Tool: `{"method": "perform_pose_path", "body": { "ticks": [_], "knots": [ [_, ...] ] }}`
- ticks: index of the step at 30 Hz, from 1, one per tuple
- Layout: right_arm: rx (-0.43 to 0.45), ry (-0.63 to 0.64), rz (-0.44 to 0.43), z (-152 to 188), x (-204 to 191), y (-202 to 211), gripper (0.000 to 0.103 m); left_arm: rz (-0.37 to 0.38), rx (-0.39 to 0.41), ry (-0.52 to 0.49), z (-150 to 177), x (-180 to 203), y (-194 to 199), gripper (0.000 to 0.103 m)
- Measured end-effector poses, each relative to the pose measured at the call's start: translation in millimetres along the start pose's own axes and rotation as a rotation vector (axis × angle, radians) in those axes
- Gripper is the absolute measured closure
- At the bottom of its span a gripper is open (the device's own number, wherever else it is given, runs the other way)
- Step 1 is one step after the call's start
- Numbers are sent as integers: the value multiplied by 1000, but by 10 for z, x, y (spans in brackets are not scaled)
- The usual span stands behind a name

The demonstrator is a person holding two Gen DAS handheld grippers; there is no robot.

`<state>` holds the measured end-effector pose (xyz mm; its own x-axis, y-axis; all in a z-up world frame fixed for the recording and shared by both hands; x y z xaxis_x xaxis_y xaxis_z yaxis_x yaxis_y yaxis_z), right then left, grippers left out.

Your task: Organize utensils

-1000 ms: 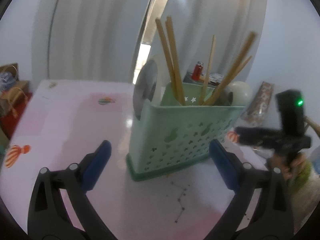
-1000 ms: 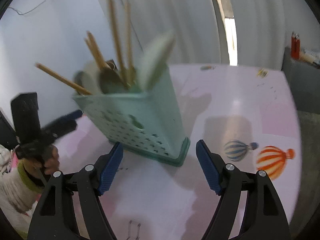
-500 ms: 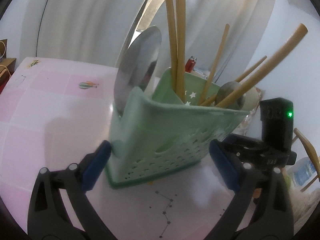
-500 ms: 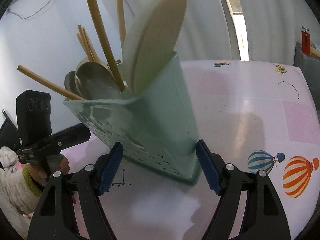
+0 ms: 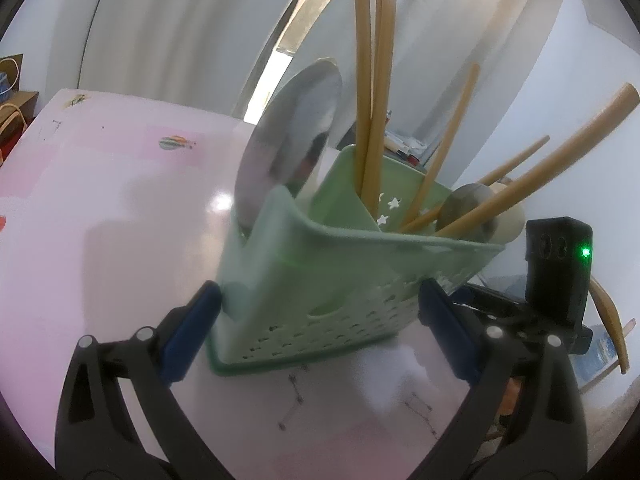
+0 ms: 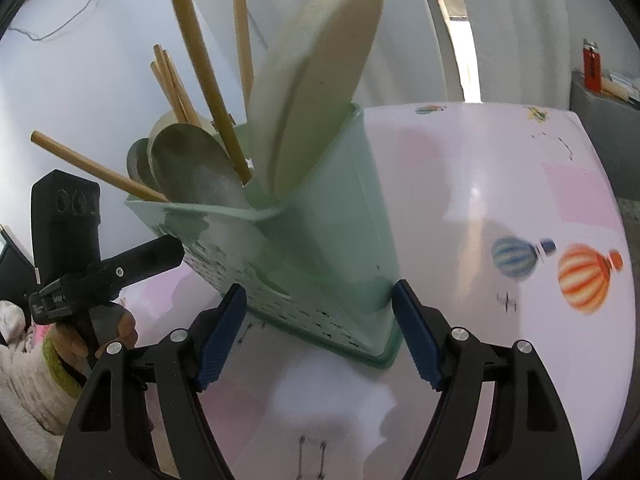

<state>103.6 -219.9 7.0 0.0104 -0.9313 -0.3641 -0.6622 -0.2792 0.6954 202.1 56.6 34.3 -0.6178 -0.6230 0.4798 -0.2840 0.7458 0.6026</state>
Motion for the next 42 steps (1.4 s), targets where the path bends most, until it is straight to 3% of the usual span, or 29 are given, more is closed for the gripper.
{"method": "perform_pose_path", "body": {
  "ticks": [6, 11, 16, 19, 23, 27, 34, 42],
  "knots": [
    [9, -38, -4, 225, -57, 164, 30, 8, 4, 2, 128, 89, 72, 9],
    [11, -23, 47, 226, -88, 86, 30, 1, -15, 42, 111, -18, -40, 9],
    [28, -67, 102, 457, -158, 271, 30, -126, -1, 123, 245, -176, 139, 9],
    [41, -112, 131, 720, -178, 467, 30, -274, 26, 88, 366, -90, 340, 9],
    [45, -99, 303, 1048, -406, 549, 23, -407, 80, 20, 532, 89, 511, 9],
    [88, -34, 481, 1202, -706, 594, 7, -543, 109, -31, 628, 286, 582, 9],
    [155, 32, 622, 1128, -893, 660, 6, -678, 140, -21, 796, 408, 713, 9],
    [146, 31, 688, 1156, -914, 763, 6, -805, 178, 32, 816, 378, 994, 9]
  ]
}}
Point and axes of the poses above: each gripper's, at about its wrist camera, not at the fingertips, and y roughly against the way its jaws point, x to its right, z to its underside, the point moved 3 cm from there along -y, roughly the way its jaws point, and after that the axes turned 8 degrees about -x, right-handed, at the moved point
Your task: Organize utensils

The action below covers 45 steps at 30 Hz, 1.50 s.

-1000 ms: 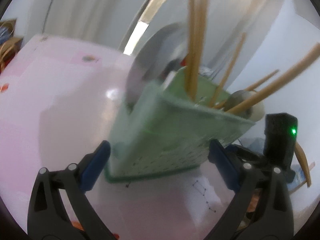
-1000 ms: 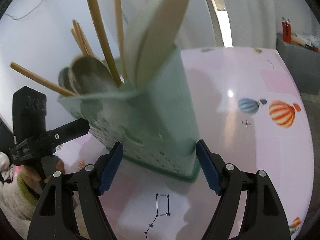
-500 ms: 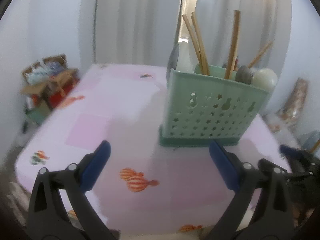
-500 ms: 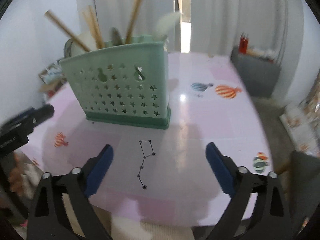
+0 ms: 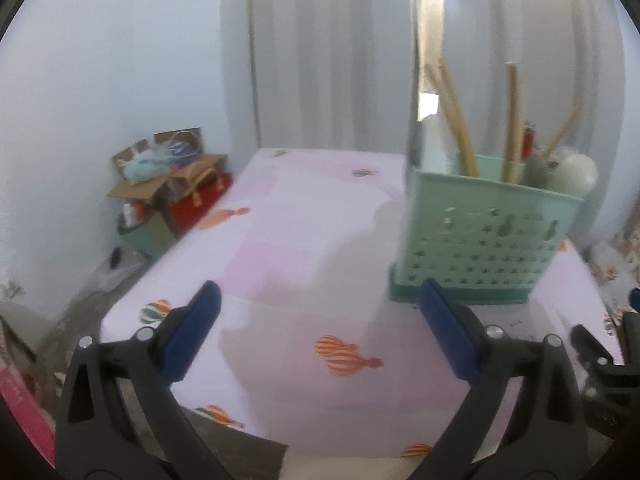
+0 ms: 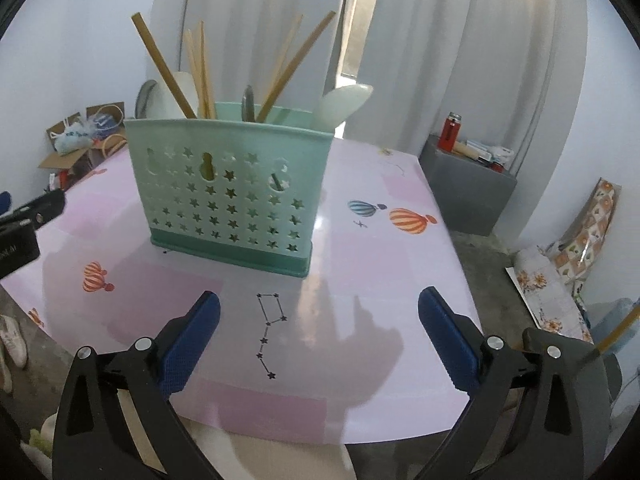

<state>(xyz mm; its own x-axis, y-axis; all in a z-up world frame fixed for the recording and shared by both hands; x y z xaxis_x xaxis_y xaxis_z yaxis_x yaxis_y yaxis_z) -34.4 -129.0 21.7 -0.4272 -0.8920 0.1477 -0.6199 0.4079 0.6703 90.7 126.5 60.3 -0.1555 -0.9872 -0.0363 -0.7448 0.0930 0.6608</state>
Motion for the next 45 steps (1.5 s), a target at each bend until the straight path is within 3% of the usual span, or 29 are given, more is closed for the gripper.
{"method": "perform_pose_path", "body": {
  "ticks": [4, 8, 20, 45],
  "knots": [
    [-7, -15, 4, 9, 30, -28, 6, -80, -18, 6, -9, -67, -36, 9],
    [-19, -60, 16, 7, 111, -79, 7, -96, -30, 15, 4, -108, -49, 8],
    [-61, -117, 26, 38, 217, -228, 7, -94, -27, 26, 5, -122, -61, 8],
    [-68, -115, 23, 48, 230, -261, 7, -94, -49, 22, 65, -95, -91, 8]
  ]
}}
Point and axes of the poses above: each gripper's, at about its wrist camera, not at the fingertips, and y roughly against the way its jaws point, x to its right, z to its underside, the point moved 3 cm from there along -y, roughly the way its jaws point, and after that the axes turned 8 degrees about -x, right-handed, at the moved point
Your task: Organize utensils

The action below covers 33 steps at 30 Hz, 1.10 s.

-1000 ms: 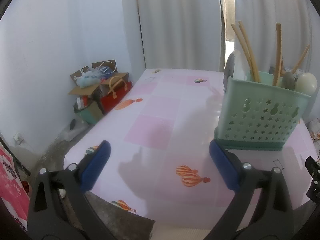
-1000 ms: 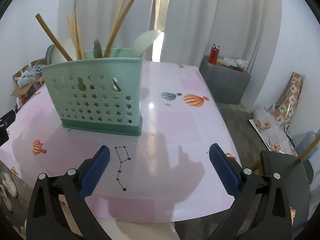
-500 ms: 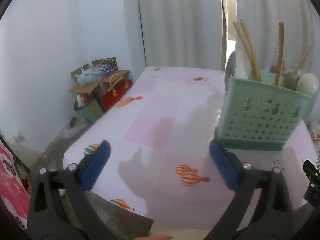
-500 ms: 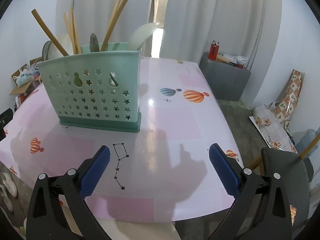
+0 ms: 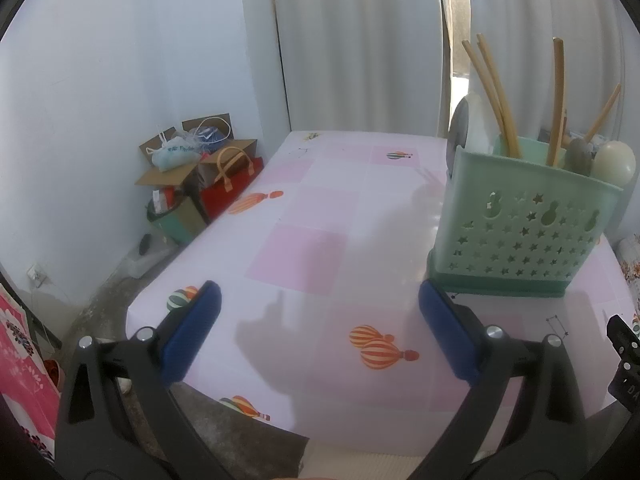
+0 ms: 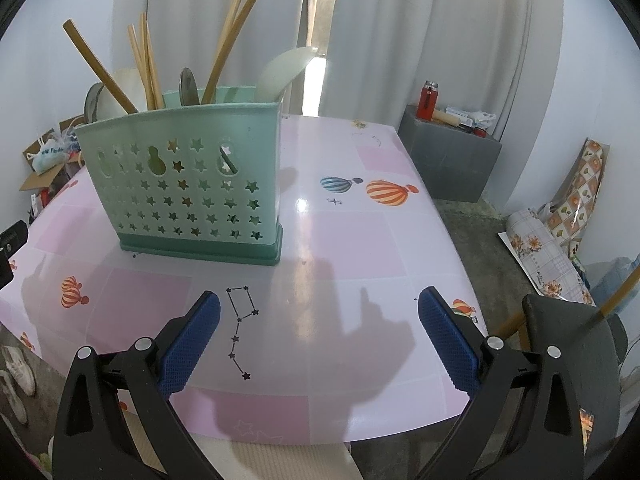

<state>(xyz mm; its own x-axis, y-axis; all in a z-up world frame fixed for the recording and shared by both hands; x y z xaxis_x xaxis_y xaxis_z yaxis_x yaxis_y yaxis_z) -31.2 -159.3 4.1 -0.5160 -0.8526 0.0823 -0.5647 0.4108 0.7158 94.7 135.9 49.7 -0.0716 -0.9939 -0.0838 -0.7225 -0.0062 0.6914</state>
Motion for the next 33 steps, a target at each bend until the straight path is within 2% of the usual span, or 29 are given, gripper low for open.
{"method": "perform_pose_path", "body": {
  "ticks": [33],
  "knots": [
    [3, -8, -3, -19, -15, 38, 7, 2, -6, -1, 17, -18, 18, 8]
  ]
}}
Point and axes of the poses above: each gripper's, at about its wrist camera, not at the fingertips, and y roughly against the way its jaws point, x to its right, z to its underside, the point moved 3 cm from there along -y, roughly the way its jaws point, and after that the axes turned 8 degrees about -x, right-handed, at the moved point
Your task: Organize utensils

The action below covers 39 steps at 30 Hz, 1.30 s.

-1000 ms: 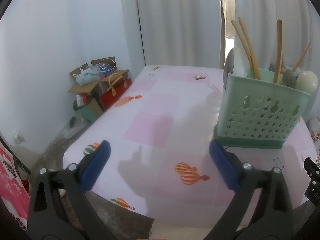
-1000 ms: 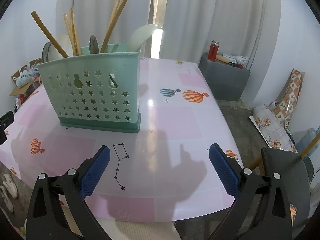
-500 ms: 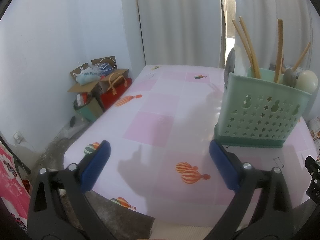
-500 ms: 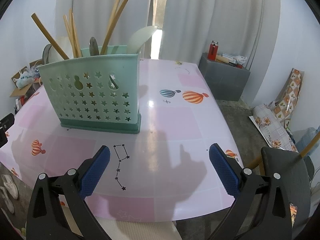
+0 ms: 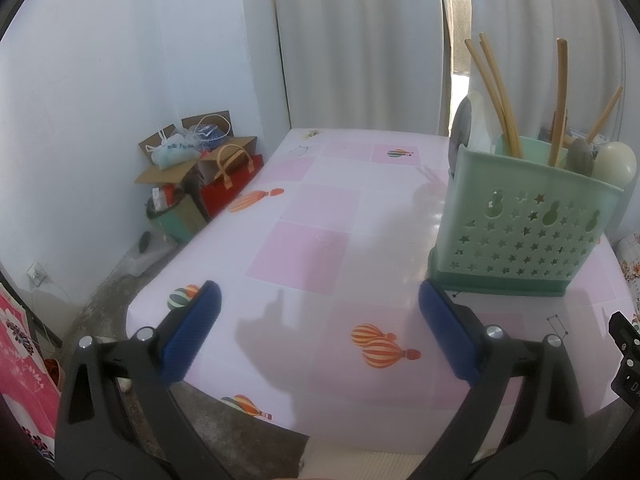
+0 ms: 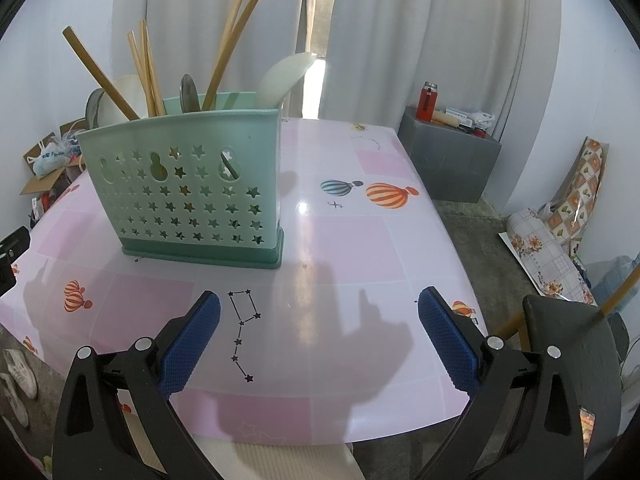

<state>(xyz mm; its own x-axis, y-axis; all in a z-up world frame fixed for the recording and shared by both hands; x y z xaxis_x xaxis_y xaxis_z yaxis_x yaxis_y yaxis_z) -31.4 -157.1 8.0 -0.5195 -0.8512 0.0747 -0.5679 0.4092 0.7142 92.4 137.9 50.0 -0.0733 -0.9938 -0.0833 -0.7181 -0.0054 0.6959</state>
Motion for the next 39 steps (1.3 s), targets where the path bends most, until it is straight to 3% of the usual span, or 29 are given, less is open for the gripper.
{"method": "perform_pose_path", "body": {
  "ticks": [39],
  "knots": [
    [4, -3, -1, -14, -4, 23, 7, 1, -2, -1, -1, -17, 8, 8]
  ]
}}
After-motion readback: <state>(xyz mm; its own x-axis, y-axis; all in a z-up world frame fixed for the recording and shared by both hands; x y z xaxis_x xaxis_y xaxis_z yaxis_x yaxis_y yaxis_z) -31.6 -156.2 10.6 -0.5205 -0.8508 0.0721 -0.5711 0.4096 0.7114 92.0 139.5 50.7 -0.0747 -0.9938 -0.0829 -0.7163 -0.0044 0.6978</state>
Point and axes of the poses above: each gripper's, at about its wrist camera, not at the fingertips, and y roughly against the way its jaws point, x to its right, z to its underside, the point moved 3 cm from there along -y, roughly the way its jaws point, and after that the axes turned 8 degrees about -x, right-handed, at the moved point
